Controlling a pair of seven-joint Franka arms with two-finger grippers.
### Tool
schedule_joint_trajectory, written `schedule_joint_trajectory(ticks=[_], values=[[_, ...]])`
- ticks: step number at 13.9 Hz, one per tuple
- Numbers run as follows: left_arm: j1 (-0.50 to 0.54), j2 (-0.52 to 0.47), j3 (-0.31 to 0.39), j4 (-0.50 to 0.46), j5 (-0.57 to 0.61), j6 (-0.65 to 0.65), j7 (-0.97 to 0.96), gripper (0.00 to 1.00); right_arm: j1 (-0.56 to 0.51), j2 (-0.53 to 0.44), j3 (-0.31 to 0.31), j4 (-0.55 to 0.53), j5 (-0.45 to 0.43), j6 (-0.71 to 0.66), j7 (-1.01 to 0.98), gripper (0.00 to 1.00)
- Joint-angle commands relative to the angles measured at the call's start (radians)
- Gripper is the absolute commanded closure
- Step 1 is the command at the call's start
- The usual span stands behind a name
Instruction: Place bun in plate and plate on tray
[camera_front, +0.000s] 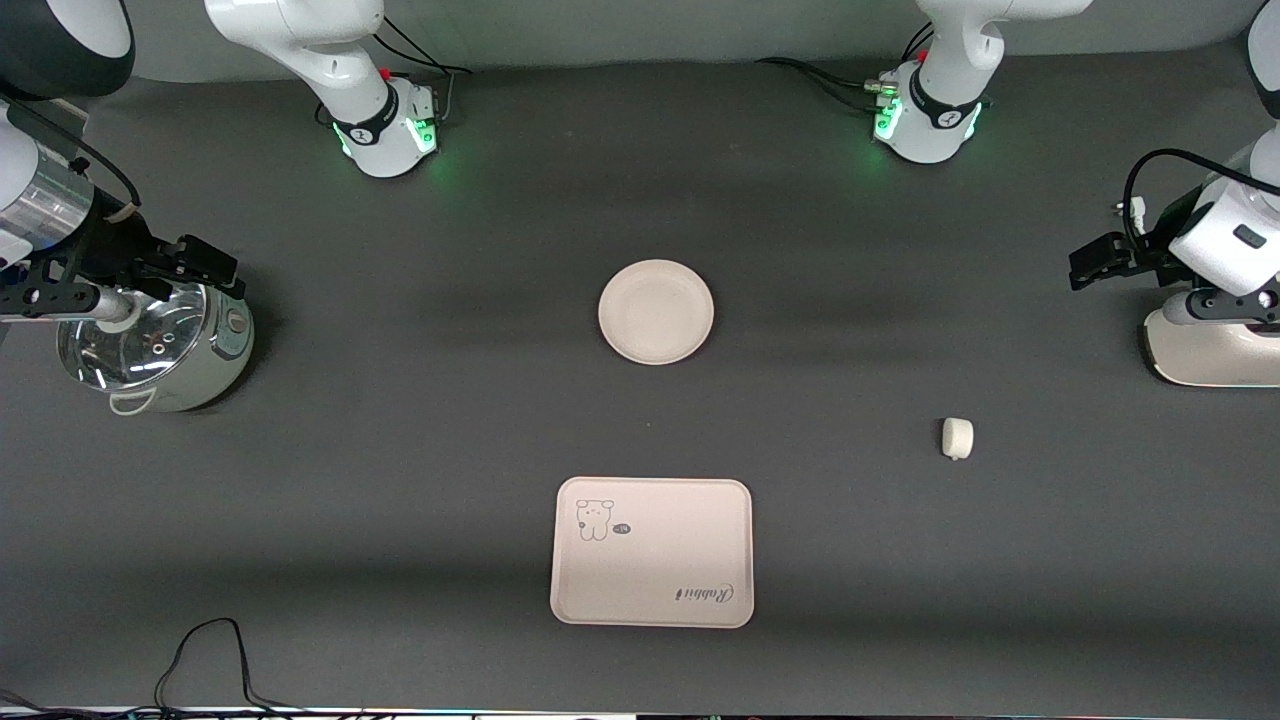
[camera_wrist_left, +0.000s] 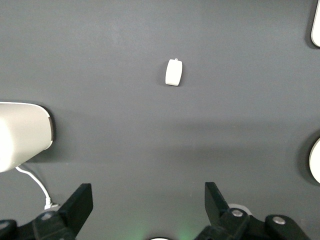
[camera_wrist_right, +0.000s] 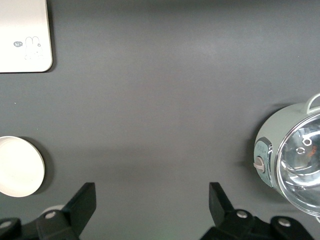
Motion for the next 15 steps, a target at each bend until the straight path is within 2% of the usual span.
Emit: schedule_joint_trajectory(ticks=[1, 8, 10, 12, 15], values=[[-0.006, -0.018, 0.006, 0.005, -0.009, -0.026, -0.016, 0.00, -0.007, -0.006, 0.007, 0.010, 0.007, -0.017, 0.016, 0.00], [-0.017, 0.013, 0.002, 0.020, 0.000, -0.034, -0.019, 0.00, -0.007, -0.022, 0.008, -0.015, 0.007, -0.014, 0.018, 0.00], [-0.020, 0.092, 0.000, 0.046, -0.006, -0.015, -0.018, 0.00, -0.007, -0.017, 0.008, -0.025, 0.018, -0.008, 0.018, 0.00], [-0.023, 0.176, -0.032, 0.037, 0.000, 0.070, -0.018, 0.00, -0.006, -0.017, 0.010, -0.042, 0.021, 0.014, 0.019, 0.00], [-0.029, 0.310, -0.037, 0.036, 0.002, 0.207, -0.018, 0.00, -0.003, -0.014, 0.025, -0.088, 0.041, 0.078, 0.032, 0.00]])
